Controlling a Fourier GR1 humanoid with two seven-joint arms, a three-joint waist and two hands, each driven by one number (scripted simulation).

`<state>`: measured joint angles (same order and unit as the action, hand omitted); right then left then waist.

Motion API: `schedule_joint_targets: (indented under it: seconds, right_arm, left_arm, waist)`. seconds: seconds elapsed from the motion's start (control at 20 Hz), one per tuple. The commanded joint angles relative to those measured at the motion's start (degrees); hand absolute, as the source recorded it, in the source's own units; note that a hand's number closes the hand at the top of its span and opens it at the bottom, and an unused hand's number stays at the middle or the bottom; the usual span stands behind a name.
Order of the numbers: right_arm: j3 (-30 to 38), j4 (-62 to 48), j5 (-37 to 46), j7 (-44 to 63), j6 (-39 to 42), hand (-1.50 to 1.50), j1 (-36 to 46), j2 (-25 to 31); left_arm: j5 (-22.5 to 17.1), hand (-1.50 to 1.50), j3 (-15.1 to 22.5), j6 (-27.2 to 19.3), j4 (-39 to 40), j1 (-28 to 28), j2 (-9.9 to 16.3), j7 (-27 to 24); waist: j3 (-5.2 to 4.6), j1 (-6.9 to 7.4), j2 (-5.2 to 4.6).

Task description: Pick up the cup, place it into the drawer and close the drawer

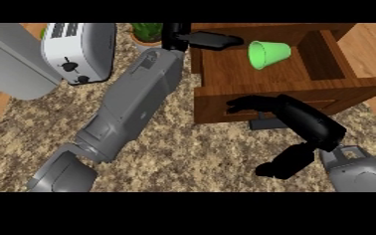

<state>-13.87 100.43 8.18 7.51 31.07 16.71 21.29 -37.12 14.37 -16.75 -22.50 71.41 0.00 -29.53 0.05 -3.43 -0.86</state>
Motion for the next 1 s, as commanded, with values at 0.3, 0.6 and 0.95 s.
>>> schedule_joint_targets:
  seconds: [0.3,0.6,0.95]
  right_arm:
    - [-8.3,-28.5,20.6,-12.5,-9.6,-1.5,4.2,-3.0]
    - [-4.5,-51.7,23.8,-21.6,-17.2,1.5,14.1,-6.4]
    - [5.4,-64.6,20.0,-29.0,-20.3,1.5,26.2,-3.6]
  left_arm:
    - [-1.3,-1.5,-1.3,5.7,-4.3,-8.3,1.9,-3.6]
    - [-1.3,-1.5,-0.9,5.6,-9.9,-12.5,2.9,-2.3]
    - [-2.2,-1.5,-1.1,10.2,-15.1,-15.7,8.2,0.7]
  waist:
    - [0.02,5.99,0.31]
    - [0.13,8.11,0.15]
    - [0.24,10.84,-0.52]
